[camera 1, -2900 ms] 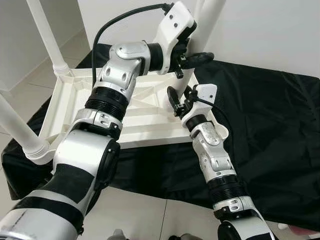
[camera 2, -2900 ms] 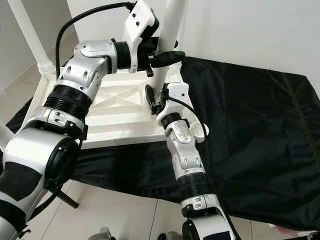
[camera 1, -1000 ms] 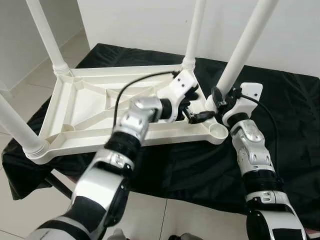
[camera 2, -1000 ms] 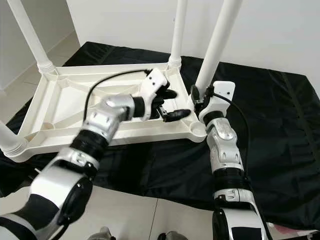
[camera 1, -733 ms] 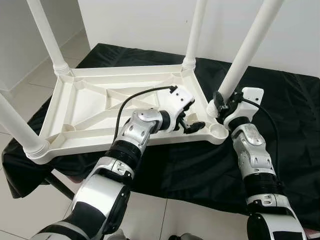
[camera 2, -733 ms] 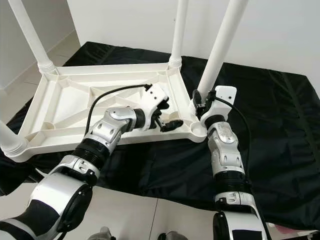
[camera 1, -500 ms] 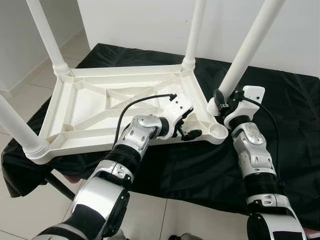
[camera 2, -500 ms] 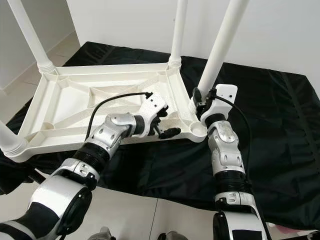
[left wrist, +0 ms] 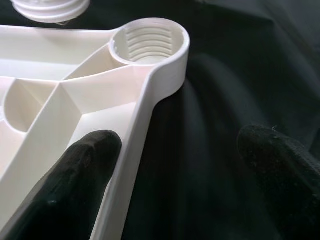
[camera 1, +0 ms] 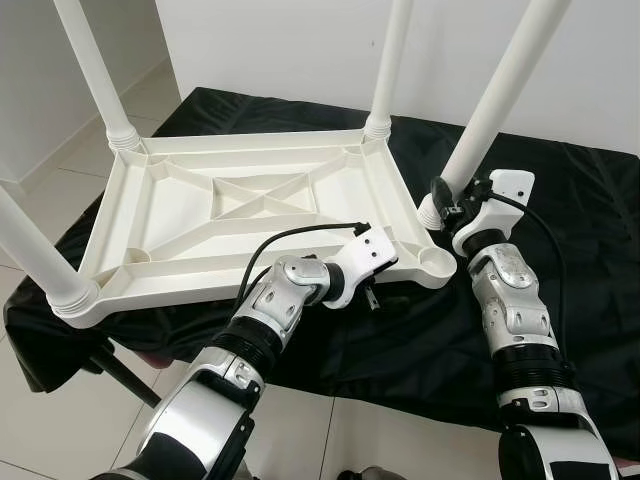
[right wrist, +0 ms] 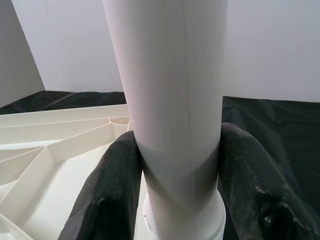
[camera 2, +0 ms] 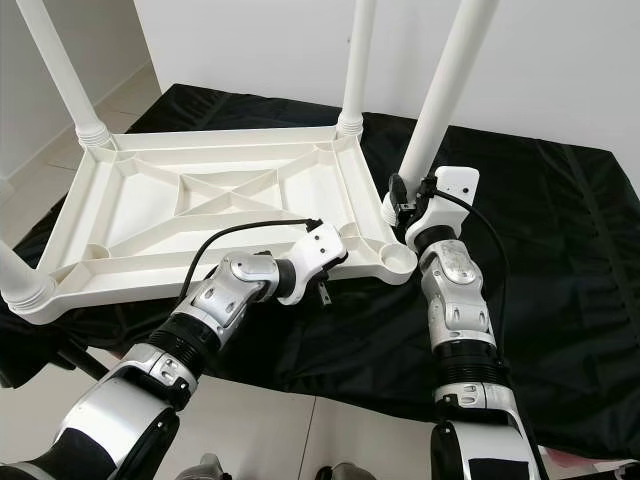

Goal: Building children table

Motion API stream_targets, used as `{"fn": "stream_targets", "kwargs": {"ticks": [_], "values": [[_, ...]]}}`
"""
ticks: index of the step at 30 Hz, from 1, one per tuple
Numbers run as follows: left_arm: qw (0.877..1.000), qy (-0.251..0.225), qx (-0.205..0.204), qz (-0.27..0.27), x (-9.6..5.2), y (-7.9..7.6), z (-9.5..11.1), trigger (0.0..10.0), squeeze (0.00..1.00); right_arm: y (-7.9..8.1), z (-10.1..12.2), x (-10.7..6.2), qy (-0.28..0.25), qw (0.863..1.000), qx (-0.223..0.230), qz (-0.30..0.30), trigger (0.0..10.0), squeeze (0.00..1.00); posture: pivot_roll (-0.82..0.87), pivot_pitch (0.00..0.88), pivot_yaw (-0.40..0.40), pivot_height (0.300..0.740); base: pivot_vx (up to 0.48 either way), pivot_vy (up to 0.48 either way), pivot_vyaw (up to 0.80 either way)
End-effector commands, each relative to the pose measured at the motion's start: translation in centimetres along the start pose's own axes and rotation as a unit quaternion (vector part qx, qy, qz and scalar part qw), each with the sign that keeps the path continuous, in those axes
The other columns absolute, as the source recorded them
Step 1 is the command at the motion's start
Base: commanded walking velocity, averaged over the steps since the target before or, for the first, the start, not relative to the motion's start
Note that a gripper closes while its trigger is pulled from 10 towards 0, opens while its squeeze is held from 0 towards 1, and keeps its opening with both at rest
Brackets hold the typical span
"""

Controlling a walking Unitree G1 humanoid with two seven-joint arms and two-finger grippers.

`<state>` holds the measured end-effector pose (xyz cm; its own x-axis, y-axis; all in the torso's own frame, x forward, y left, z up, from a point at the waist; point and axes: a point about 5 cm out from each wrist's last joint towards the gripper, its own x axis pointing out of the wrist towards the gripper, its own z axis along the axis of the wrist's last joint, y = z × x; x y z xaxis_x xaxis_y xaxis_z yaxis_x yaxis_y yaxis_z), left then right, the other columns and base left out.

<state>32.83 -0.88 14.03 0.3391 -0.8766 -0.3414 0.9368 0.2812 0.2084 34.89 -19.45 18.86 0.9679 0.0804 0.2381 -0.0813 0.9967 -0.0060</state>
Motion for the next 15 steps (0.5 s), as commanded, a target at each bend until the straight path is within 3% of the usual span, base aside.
{"fn": "stream_targets", "kwargs": {"ticks": [1,15], "values": [[1.000,0.009,0.016,-0.009,0.08,-0.29,-0.18,10.0,0.00,0.20,0.58,0.33,-0.009,1.000,-0.002,0.007,10.0,0.00,-0.04,0.000,-0.033,0.740,0.000,0.000,0.00],[0.999,0.044,0.001,0.029,0.18,0.48,-1.09,10.0,0.00,0.49,0.53,-0.02,-0.010,1.000,-0.001,0.013,10.0,0.00,-0.05,0.000,-0.023,0.740,0.000,0.000,0.00]]}}
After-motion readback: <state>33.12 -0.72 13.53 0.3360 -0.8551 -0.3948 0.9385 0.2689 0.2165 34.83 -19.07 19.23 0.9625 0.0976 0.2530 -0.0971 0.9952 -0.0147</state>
